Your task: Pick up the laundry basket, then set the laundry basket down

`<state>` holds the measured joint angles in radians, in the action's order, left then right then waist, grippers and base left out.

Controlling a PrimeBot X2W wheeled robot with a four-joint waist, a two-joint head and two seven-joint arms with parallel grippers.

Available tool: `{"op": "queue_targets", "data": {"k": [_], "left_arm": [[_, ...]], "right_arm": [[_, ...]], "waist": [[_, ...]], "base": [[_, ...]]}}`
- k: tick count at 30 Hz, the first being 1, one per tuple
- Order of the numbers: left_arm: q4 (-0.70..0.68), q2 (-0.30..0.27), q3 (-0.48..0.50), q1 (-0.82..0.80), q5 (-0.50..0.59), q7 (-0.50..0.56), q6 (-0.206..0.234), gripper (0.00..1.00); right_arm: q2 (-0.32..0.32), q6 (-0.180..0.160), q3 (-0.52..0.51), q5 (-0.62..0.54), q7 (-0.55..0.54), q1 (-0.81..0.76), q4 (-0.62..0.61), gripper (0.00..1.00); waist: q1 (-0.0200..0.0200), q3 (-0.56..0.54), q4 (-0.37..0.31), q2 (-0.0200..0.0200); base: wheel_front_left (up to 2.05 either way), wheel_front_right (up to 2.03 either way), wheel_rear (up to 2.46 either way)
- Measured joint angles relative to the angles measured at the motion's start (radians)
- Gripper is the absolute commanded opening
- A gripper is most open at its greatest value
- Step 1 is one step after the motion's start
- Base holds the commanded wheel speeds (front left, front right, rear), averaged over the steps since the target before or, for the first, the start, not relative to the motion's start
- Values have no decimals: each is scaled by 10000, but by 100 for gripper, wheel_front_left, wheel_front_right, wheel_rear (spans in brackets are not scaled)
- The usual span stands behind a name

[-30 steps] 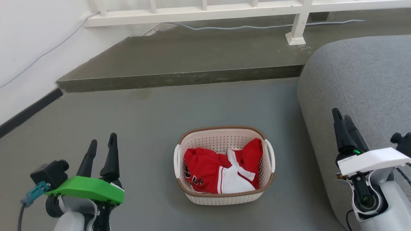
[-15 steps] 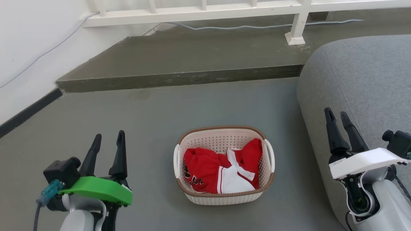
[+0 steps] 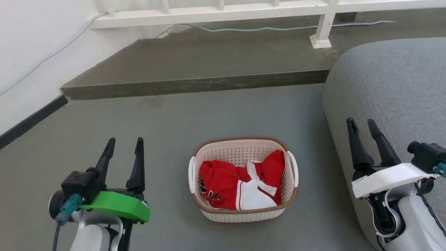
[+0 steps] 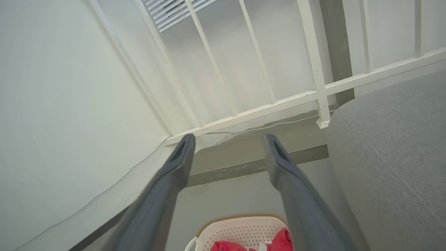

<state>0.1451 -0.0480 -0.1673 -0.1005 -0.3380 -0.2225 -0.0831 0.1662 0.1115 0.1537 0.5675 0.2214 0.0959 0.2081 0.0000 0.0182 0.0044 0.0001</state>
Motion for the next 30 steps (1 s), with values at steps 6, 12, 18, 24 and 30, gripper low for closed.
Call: {"op": "queue_targets", "data": {"k": [6,12,18,24,30], "left_arm": [[-90,8,-86,-58,667,-207,-2,100],[-117,13,-142,-96,947,-293,-4,100],[-113,19,-121,-101,947,-293,-17,100],[-84,29,-86,-102,945,-293,-46,100],[-35,35,-48,-105,945,-293,-52,100]], "right_arm": [[2,0,25,-696,198,30,40,100],[-17,0,10,-1012,305,145,59,100],[-79,0,-109,-1047,305,183,123,100],[-127,10,-176,-1227,305,183,180,100],[-192,13,-221,-1292,305,184,234,100]], "waist": [[0,14,-3,0],[0,14,-7,0],[0,28,-7,0],[0,47,-9,0],[0,50,-16,0]], "base": [[0,0,0],[0,0,0],[0,0,0],[0,0,0],[0,0,0]]}}
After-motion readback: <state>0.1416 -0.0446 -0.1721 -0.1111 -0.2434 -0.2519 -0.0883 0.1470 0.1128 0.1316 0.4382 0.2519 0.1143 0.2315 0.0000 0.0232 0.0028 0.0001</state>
